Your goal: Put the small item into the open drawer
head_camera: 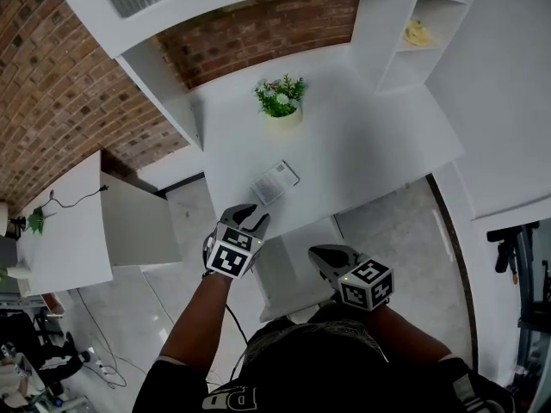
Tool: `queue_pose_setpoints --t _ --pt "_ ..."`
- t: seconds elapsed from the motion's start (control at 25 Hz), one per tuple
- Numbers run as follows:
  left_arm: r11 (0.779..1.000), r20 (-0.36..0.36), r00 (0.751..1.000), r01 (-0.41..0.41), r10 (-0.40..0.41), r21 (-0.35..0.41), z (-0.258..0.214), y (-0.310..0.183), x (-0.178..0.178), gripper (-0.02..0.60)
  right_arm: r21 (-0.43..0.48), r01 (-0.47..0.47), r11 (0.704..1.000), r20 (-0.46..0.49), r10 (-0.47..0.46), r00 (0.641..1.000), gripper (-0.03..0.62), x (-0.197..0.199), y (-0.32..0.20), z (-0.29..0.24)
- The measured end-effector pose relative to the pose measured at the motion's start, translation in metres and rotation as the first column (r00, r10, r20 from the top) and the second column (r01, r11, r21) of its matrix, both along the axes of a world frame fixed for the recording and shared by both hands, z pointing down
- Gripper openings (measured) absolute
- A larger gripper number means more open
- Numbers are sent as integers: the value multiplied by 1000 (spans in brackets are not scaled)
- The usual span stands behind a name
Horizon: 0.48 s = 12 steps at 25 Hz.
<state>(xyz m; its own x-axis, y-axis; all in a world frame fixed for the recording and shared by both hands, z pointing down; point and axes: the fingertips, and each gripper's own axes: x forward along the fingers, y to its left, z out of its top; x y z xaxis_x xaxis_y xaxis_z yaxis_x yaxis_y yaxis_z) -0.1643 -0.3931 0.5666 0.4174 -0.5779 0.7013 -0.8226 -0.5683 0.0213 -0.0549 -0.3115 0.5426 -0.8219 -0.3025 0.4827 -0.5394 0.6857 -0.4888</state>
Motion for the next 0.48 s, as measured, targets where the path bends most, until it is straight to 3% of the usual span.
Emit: queue_pose_setpoints --t 0.2,0.36,0.48 --pt "998 106 993 -52 55 -27 29 -34 1 146 -20 -1 1000 9 1 1000 6 14 -9 9" --pt "990 226 964 -129 139 -60 61 -55 5 180 -28 1 1000 17 -1 1000 6 24 -15 13" --pt "983 252 952 -154 175 -103 84 -68 10 189 -37 2 999 23 -1 1000 5 32 -17 16"
